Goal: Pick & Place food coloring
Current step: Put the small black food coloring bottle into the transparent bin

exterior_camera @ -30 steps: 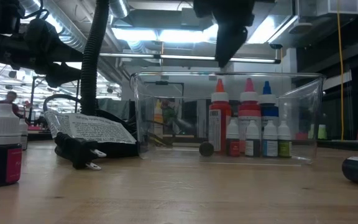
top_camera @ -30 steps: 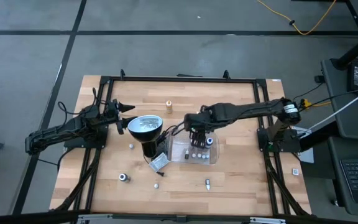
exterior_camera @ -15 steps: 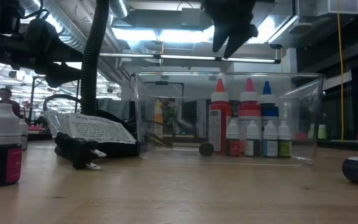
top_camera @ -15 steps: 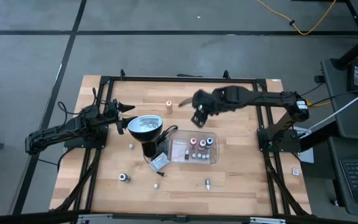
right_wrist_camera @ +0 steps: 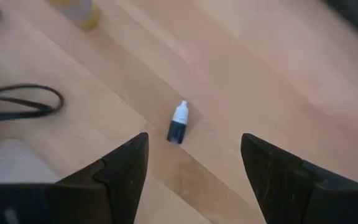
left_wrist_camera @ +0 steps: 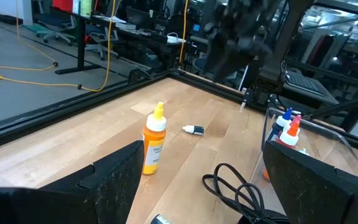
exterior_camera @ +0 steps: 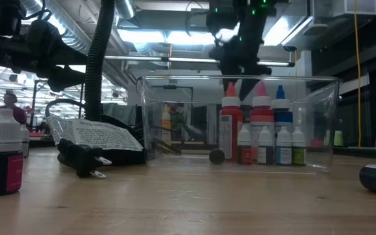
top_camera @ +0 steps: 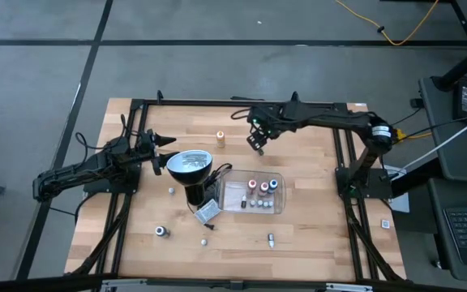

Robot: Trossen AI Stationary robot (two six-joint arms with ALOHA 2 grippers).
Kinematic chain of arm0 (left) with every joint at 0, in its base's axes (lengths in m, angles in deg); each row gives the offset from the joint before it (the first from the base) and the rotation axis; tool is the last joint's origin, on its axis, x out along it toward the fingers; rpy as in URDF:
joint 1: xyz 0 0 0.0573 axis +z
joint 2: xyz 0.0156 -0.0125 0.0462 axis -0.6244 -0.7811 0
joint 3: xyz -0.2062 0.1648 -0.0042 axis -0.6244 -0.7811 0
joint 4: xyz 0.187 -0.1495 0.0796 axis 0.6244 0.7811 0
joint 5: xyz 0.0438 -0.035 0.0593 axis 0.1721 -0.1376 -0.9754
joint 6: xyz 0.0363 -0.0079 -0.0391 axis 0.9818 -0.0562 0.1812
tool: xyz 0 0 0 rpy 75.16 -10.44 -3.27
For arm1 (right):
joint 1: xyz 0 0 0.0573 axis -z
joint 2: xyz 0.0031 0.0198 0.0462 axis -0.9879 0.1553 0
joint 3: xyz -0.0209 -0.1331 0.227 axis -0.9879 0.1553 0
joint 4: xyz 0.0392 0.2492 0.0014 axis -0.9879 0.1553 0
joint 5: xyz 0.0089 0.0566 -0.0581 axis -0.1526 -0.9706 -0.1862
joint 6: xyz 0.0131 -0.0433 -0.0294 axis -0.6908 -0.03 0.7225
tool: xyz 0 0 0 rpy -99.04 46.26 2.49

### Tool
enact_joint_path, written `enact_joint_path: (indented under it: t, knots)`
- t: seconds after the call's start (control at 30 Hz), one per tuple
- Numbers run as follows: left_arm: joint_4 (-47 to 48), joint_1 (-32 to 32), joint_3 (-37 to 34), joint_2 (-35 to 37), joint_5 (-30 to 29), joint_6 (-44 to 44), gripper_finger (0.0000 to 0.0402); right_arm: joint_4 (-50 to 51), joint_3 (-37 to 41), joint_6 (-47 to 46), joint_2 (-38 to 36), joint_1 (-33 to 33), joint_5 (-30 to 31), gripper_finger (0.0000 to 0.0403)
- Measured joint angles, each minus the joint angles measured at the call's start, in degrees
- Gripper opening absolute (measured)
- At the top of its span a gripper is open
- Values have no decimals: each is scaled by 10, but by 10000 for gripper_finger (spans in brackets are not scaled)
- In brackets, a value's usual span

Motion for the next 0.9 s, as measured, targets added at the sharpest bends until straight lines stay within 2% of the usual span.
enact_joint_path:
  t: [0.27, 0.6, 0.9]
  knots:
    - [0, 0, 0, 0, 0, 0, 322, -80, 79, 14, 12, 0, -25, 256]
    - [0, 0, 0, 0, 0, 0, 322, -101, 82, 12, 80, -3, -39, 256]
    - [0, 0, 0, 0, 0, 0, 322, -116, 82, 12, 131, -3, -71, 232]
